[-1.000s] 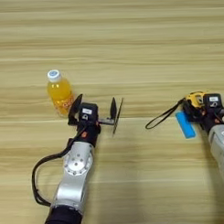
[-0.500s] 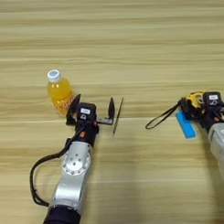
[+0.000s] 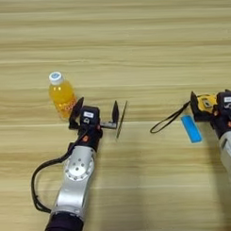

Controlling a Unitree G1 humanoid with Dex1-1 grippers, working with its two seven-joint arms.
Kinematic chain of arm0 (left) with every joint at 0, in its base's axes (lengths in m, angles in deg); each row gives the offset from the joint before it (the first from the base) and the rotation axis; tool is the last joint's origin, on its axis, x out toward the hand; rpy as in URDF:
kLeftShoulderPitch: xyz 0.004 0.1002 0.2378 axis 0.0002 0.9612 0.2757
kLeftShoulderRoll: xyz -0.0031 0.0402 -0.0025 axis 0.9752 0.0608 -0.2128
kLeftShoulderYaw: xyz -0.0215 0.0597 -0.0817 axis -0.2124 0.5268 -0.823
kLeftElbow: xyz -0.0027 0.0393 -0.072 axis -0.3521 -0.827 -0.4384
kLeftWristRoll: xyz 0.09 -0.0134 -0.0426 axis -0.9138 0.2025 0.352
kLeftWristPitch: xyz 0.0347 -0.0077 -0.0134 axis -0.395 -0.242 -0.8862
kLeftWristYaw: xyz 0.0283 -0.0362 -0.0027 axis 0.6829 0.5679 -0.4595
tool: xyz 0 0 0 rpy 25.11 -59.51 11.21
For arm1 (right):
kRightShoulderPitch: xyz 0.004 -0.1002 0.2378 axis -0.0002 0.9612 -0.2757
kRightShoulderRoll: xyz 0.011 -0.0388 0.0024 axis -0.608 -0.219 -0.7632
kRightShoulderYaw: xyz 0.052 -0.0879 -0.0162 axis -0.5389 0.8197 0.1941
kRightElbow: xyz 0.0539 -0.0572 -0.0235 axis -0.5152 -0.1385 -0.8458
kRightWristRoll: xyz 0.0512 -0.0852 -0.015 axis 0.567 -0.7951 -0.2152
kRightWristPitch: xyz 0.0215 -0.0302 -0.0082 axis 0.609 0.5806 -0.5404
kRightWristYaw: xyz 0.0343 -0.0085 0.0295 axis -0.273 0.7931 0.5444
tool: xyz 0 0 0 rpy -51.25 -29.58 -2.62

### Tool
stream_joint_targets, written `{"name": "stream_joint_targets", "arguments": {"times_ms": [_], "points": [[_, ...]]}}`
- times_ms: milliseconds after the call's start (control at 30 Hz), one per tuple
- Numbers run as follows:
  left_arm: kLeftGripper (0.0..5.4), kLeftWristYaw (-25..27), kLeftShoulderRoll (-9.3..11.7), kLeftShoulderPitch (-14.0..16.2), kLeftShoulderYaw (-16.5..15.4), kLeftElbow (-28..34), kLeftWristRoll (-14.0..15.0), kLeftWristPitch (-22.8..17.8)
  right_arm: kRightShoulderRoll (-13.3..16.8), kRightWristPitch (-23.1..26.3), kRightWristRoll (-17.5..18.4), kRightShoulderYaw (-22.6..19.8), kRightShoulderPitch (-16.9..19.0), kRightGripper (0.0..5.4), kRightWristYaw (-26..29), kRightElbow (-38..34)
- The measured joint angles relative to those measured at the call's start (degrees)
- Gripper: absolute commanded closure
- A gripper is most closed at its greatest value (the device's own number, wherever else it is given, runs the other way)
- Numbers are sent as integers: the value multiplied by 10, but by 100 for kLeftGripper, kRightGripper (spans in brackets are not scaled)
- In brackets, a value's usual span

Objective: Move the objects on the table

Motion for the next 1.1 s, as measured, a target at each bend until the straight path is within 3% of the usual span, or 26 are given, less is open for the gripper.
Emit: {"name": "stream_joint_targets", "arguments": {"times_ms": [267, 367, 667, 1100], "points": [[0, -4, 0, 0, 3, 1, 0, 0, -17, 48, -23, 47, 122, 3, 0, -103], [0, -4, 0, 0, 4, 1, 0, 0, -24, 58, -27, 60, 142, 3, 0, -103], [0, -4, 0, 0, 4, 1, 0, 0, -30, 61, -31, 71, 156, 3, 0, -94], [0, -4, 0, 0, 5, 1, 0, 0, -36, 79, -18, 69, 135, 12, 4, -44]]}}
